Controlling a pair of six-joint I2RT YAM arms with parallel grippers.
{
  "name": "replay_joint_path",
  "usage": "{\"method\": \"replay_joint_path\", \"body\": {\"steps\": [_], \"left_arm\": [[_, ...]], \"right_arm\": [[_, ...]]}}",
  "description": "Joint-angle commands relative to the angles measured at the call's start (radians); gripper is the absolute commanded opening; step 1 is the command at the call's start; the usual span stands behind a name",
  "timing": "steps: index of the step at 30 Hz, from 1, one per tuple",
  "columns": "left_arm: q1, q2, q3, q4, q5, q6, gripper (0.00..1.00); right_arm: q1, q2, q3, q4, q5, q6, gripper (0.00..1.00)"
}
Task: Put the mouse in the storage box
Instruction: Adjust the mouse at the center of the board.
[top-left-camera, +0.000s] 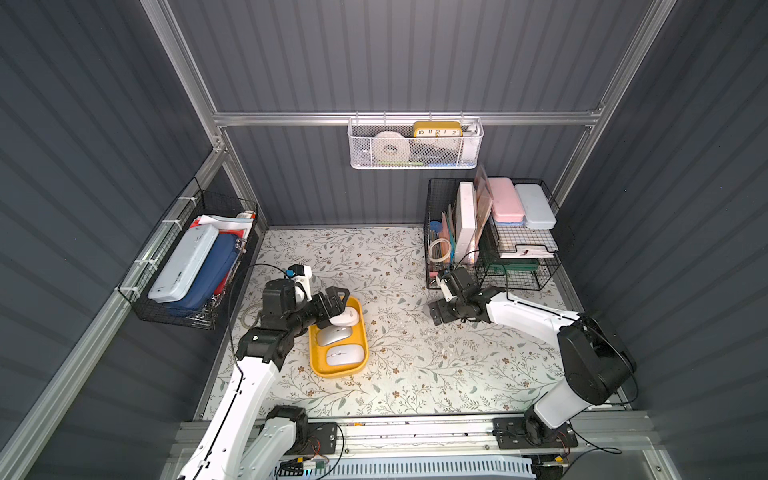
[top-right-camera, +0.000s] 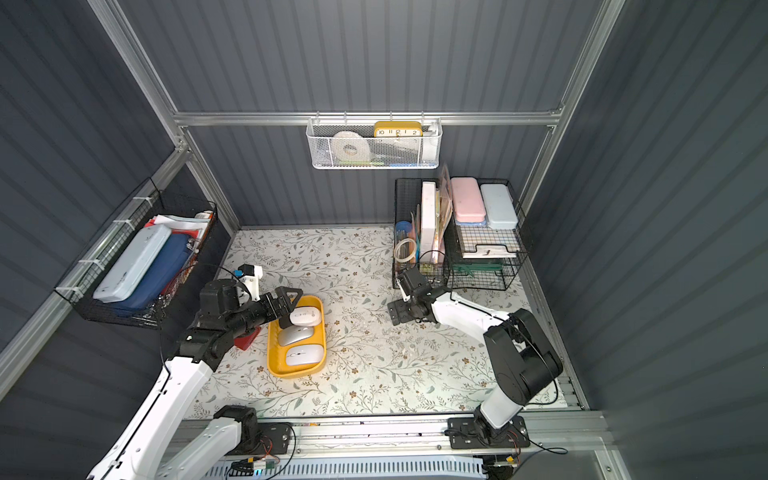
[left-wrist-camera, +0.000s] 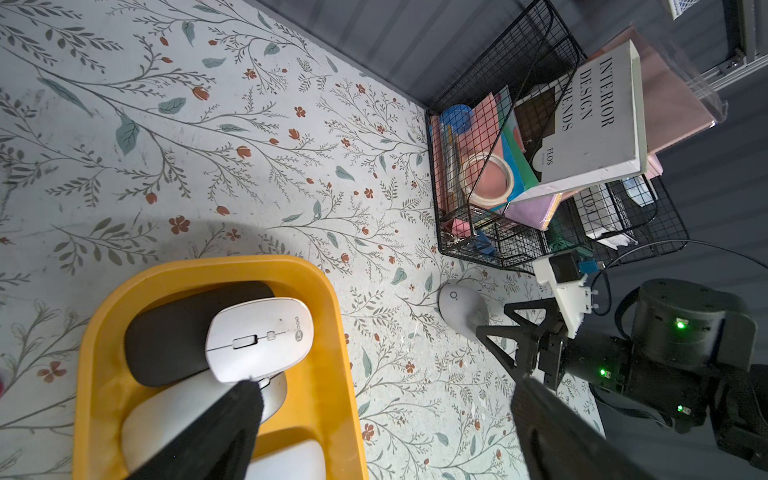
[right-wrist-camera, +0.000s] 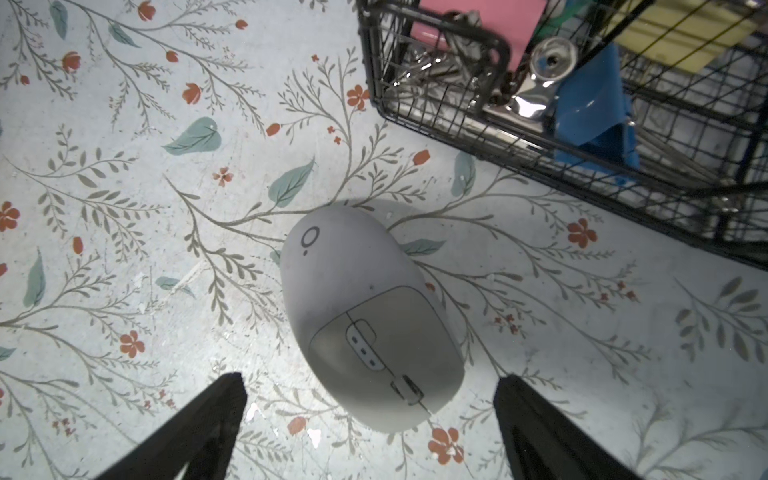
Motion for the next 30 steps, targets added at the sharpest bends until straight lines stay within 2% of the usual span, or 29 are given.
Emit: {"method": "replay_joint_path", "body": {"steps": [1, 12, 20, 30], "left_arm": [[0.003, -0.001, 0.003, -0.008, 0.027, 0.027, 0.98], [0.004, 0.0, -0.003, -0.008, 0.002, 0.022, 0.99], [0.004, 0.002, -0.003, -0.008, 0.002, 0.021, 0.99], [0.004, 0.0, -0.007, -0.007, 0.003, 0.021, 0.99]], "right_arm": [[-0.014, 0.034, 0.028, 0.026, -0.046, 0.004, 0.99], [-0.015, 0.118, 0.048, 0.043, -0.151, -0.02, 0.99], [-0.009, 0.129, 0.032, 0.03, -0.165, -0.033, 0.92], [0.063, 0.086, 0.015, 0.017, -0.163, -0.063, 0.99]]}}
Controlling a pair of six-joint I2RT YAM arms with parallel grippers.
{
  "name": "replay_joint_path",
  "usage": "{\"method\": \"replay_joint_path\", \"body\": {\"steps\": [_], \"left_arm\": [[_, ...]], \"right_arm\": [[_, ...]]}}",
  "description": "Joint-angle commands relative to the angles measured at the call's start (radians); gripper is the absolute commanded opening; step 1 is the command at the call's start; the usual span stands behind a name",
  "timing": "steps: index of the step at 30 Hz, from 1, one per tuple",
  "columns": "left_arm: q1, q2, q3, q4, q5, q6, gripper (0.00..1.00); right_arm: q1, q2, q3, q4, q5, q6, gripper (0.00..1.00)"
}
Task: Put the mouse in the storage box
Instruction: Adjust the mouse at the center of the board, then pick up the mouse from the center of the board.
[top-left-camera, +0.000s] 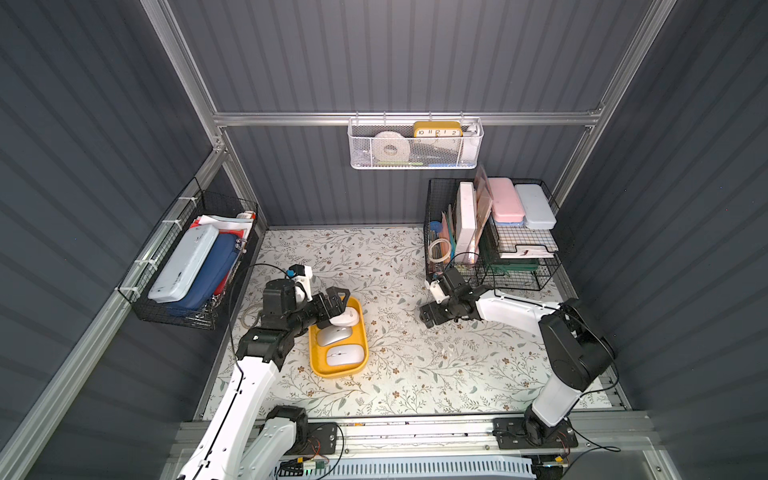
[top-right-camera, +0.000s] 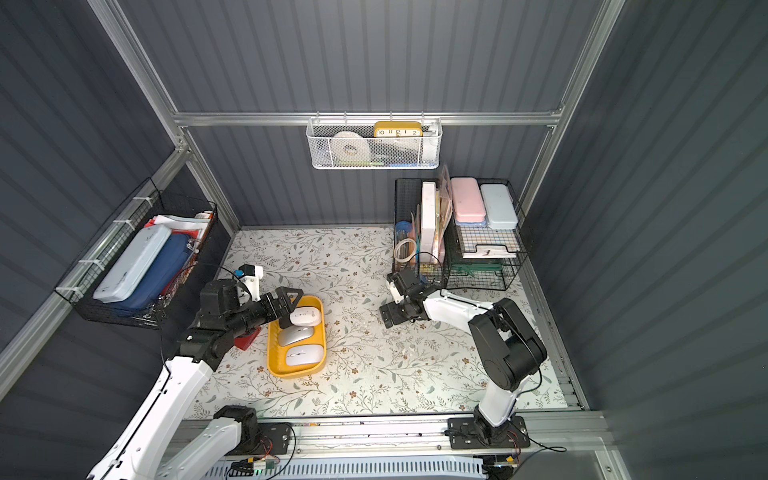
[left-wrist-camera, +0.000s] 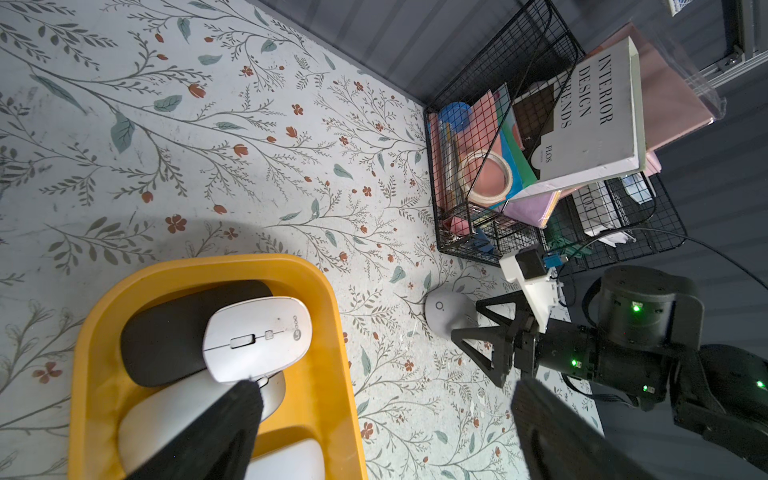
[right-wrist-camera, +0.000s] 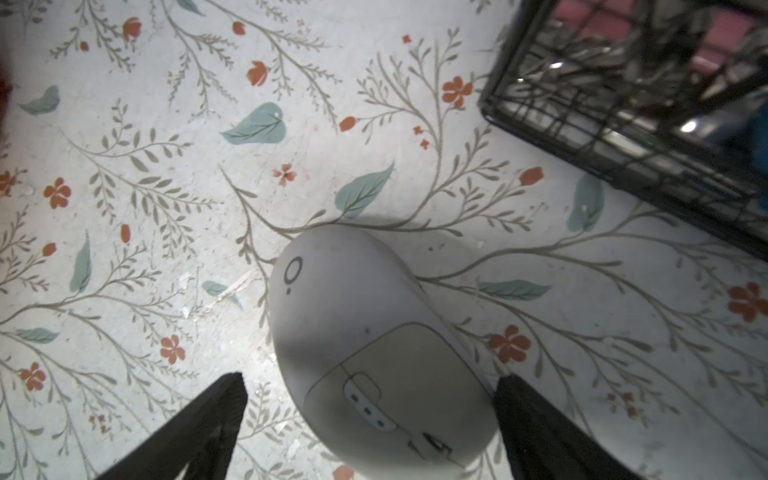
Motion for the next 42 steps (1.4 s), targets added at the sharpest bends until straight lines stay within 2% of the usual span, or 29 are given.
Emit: {"method": "replay_joint_path", "body": {"steps": [1, 8, 12, 16, 18, 22, 25, 34, 38, 42], "left_arm": [[0.004, -0.002, -0.007, -0.006, -0.001, 0.02, 0.99], [0.003, -0.002, -0.008, -0.007, -0.002, 0.019, 0.99], [0.004, -0.005, -0.009, -0.007, -0.002, 0.019, 0.99], [0.004, -0.002, -0.009, -0.006, -0.001, 0.019, 0.99], [0.004, 0.0, -0.009, -0.005, 0.0, 0.019, 0.99], [0.004, -0.002, -0.01, -0.001, -0.001, 0.02, 0.99], [0.003, -0.008, -0.015, 0.004, 0.0, 0.017, 0.99], [0.002, -0.004, -0.013, 0.001, 0.003, 0.019, 0.99], [0.002, -0.004, -0.012, -0.004, 0.004, 0.019, 0.99], [0.001, -0.004, -0.011, -0.002, 0.005, 0.019, 0.99]], "right_arm": [[0.035, -0.018, -0.019, -0.036, -0.031, -0.017, 0.99], [0.089, -0.067, -0.004, -0.076, -0.032, -0.053, 0.99], [0.108, -0.115, -0.022, -0.031, -0.046, -0.079, 0.99], [0.107, -0.145, -0.05, 0.04, 0.066, -0.079, 0.99], [0.098, -0.123, -0.028, 0.027, 0.122, -0.082, 0.99], [0.082, -0.04, 0.045, -0.042, 0.062, -0.098, 0.99], [0.082, -0.003, 0.045, -0.017, -0.024, -0.113, 0.99], [0.091, 0.044, 0.007, -0.001, -0.038, -0.115, 0.99], [0.135, 0.03, -0.018, -0.005, -0.001, -0.113, 0.99], [0.192, 0.052, -0.009, -0.019, 0.089, -0.101, 0.99]]}}
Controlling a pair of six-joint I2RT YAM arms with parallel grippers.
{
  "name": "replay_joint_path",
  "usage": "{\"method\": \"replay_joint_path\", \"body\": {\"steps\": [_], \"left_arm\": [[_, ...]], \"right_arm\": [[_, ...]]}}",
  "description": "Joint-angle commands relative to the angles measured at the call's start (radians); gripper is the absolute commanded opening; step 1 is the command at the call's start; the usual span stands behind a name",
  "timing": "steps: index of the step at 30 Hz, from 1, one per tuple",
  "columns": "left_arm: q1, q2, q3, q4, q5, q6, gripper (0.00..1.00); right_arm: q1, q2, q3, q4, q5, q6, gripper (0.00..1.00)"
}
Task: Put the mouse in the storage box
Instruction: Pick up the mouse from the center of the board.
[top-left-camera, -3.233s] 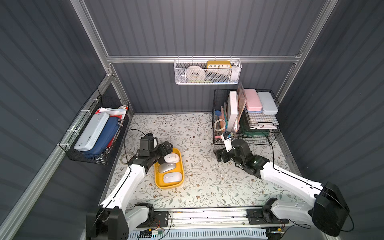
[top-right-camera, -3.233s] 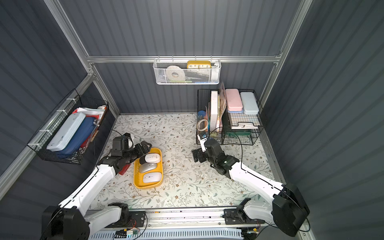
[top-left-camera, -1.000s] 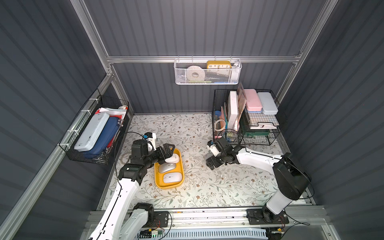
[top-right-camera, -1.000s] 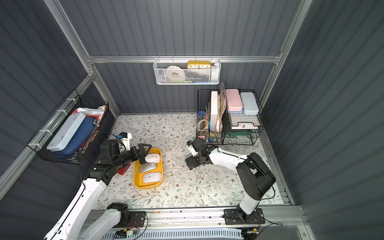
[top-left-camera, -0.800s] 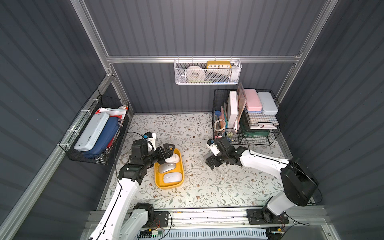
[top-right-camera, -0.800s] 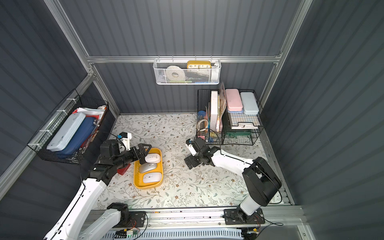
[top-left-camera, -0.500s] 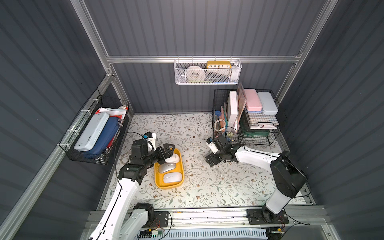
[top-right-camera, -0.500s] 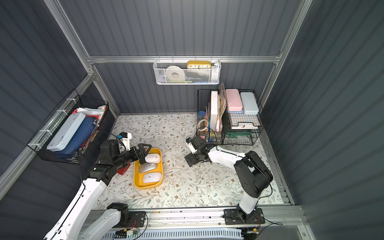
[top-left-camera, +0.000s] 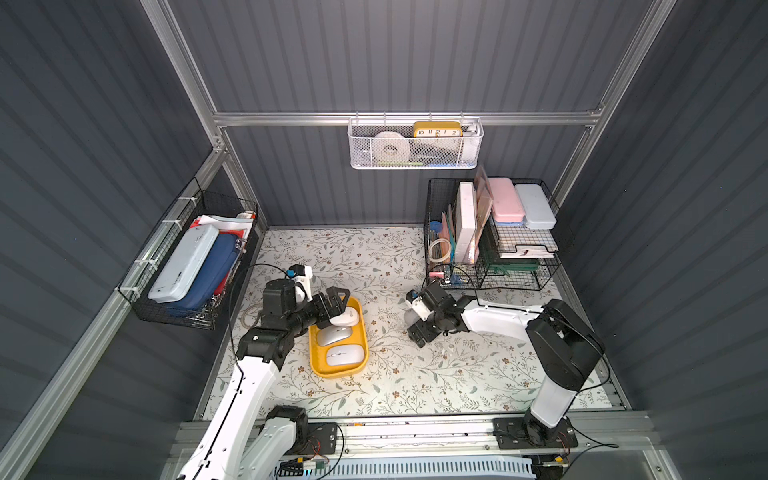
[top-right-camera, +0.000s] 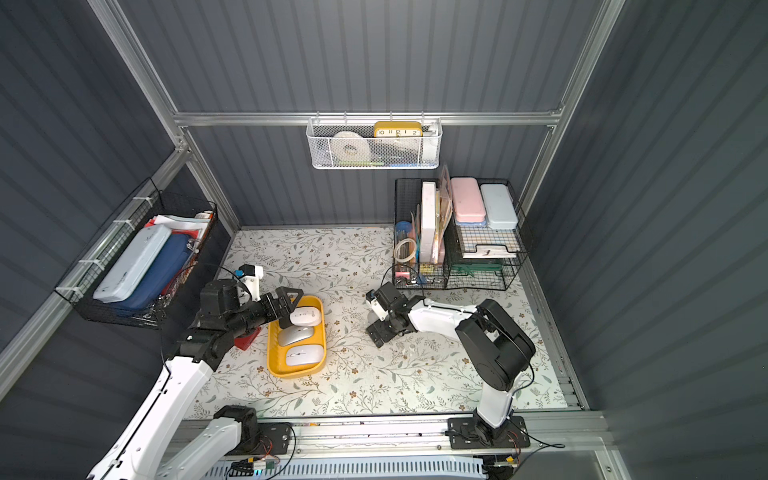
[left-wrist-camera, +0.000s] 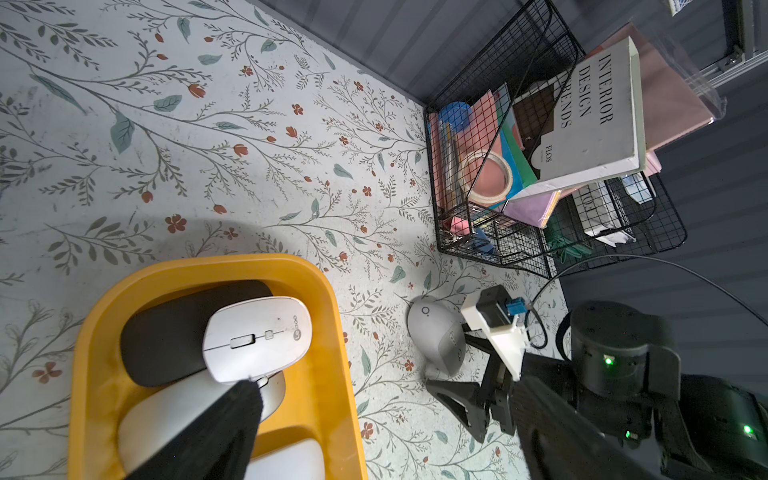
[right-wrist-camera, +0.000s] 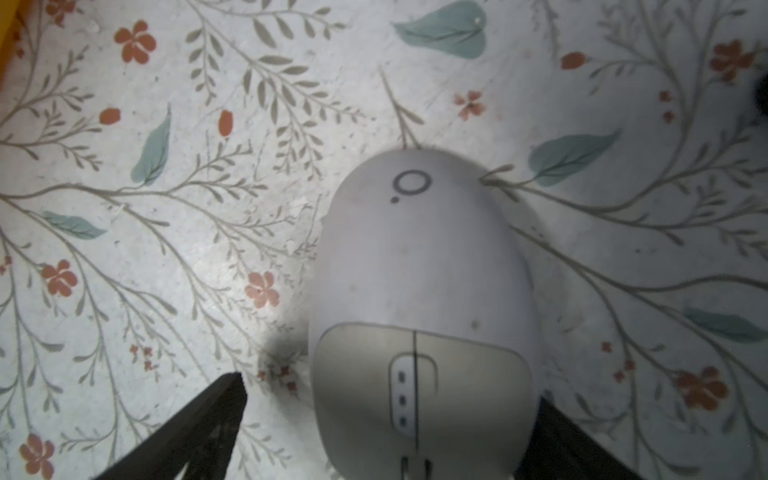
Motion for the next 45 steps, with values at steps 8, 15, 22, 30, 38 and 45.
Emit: {"method": "replay_joint_path", "body": {"steps": [8, 15, 22, 30, 38, 45], "left_arm": [[0.002, -0.001, -0.011, -0.005, 0.005, 0.018, 0.99], [0.002, 0.01, -0.012, -0.002, 0.004, 0.018, 0.99], [0.002, 0.019, -0.011, -0.005, 0.009, 0.017, 0.99], [0.002, 0.021, -0.007, 0.001, 0.04, 0.014, 0.99], [0.001, 0.058, -0.011, 0.034, 0.25, 0.025, 0.97], [0.002, 0.117, -0.033, 0.166, 0.568, -0.031, 0.94]], "right_arm": [[0.037, 0.042, 0.021, -0.001, 0.135, 0.071, 0.92], [0.036, 0.083, 0.053, 0.01, 0.122, 0.105, 0.86], [0.036, 0.098, 0.061, 0.017, 0.094, 0.114, 0.65], [0.036, 0.02, 0.028, 0.066, 0.118, 0.1, 0.47], [0.033, -0.232, -0.082, 0.178, 0.077, 0.012, 0.41], [0.034, -0.483, -0.149, 0.217, -0.064, -0.062, 0.42]]}}
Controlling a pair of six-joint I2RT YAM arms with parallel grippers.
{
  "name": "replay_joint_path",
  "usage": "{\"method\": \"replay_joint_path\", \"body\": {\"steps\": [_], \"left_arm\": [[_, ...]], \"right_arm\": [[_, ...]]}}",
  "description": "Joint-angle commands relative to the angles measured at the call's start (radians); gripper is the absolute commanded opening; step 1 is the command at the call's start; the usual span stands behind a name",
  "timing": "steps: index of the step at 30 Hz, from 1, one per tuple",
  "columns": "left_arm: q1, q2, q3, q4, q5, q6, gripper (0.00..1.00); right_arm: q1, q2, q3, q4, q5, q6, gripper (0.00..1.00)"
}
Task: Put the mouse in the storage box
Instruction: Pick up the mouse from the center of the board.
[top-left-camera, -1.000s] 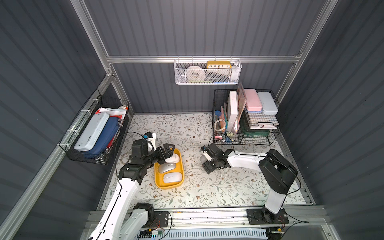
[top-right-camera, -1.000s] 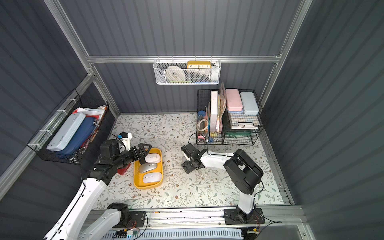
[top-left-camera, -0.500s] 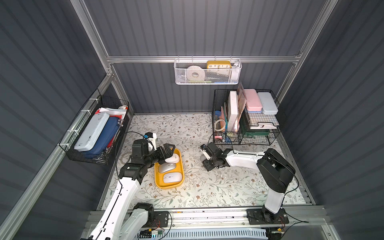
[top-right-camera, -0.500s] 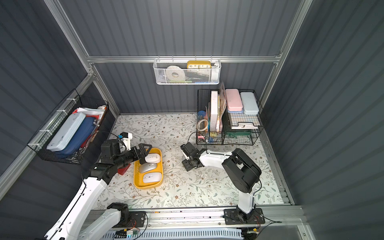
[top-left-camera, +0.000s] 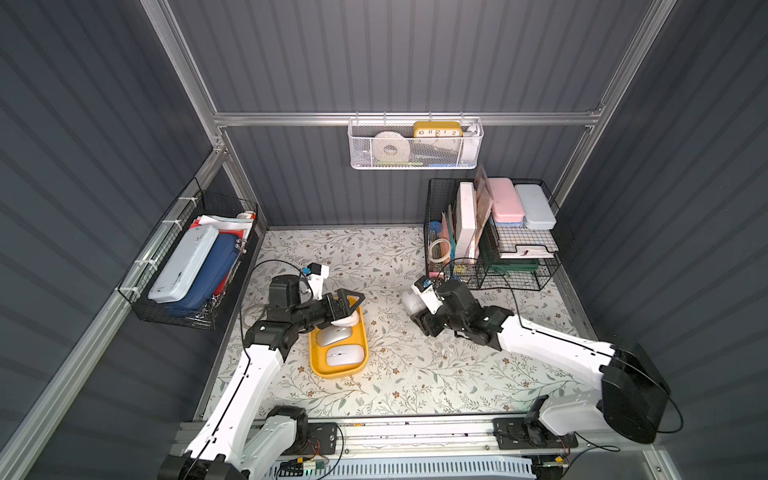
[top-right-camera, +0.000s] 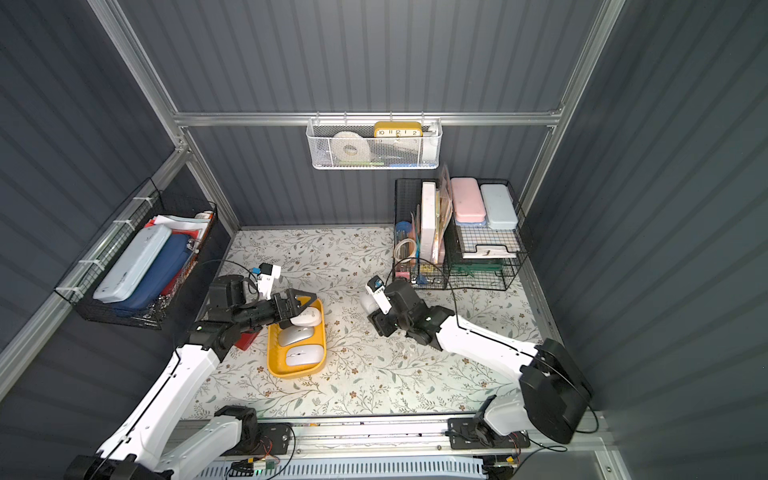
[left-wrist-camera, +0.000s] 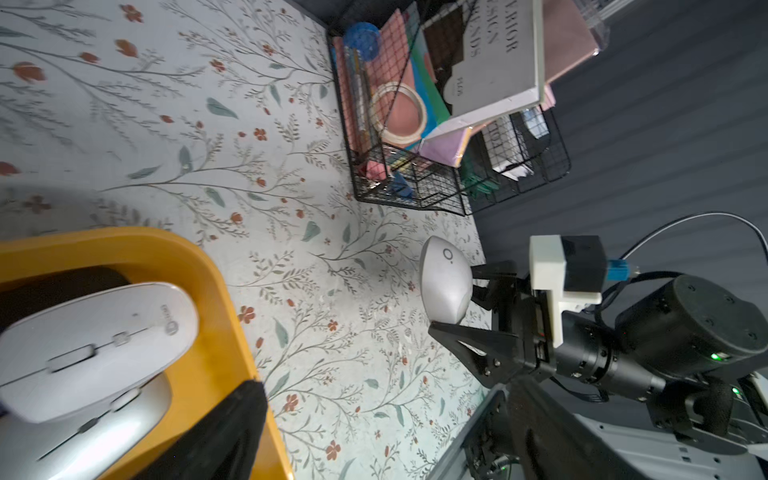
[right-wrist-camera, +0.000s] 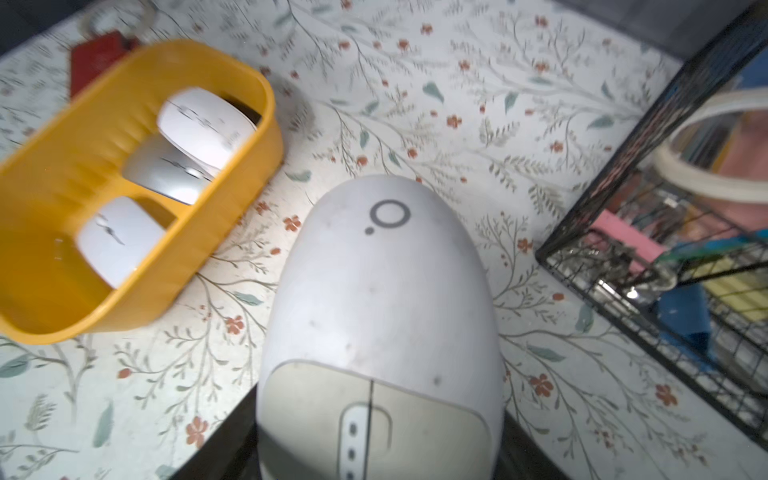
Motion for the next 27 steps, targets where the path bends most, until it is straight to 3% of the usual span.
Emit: {"method": "replay_joint_path", "body": {"steps": [1, 6, 13, 27], "left_arm": [[0.002, 0.009, -0.021, 0.082, 0.204, -0.03, 0.94], [0.001, -0.014, -0.013, 0.094, 0.289, -0.032, 0.91], [-0.001, -0.031, -0.013, 0.063, 0.354, -0.016, 0.89], [-0.034, -0.034, -0.014, -0.005, 0.367, 0.025, 0.85]], "right_arm": [[0.0, -0.075, -0.016, 0.052, -0.119, -0.054, 0.42], [0.018, -0.164, -0.026, 0.053, -0.215, -0.087, 0.41], [0.062, -0.17, -0.043, 0.1, -0.31, -0.143, 0.4], [0.203, -0.009, 0.104, 0.056, -0.275, -0.272, 0.4]]}}
